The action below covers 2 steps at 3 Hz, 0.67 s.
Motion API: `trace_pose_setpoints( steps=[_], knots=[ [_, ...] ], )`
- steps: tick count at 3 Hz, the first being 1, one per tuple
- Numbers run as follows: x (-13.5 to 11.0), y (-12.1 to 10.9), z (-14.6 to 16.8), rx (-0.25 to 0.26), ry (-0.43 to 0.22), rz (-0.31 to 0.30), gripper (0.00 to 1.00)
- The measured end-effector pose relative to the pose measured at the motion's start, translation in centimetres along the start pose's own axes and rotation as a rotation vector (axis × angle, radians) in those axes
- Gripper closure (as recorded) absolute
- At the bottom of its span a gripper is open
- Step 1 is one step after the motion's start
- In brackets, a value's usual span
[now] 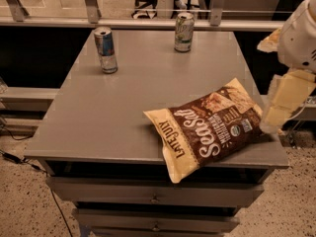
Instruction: Pick redbull can
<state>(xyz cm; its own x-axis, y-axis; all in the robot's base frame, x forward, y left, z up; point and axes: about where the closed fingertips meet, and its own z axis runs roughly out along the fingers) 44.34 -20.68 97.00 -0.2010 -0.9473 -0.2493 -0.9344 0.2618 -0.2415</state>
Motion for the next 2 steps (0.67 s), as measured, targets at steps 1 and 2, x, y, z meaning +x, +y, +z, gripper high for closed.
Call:
trace_pose_setpoints(
  steps=[1,2],
  knots=[
    [-2.1,-1.0,1.5,0.022,-0.088,-0.006,0.0],
    [-7.8,-3.5,4.7,0.027,-0.241,-0.014,0.0]
  ],
)
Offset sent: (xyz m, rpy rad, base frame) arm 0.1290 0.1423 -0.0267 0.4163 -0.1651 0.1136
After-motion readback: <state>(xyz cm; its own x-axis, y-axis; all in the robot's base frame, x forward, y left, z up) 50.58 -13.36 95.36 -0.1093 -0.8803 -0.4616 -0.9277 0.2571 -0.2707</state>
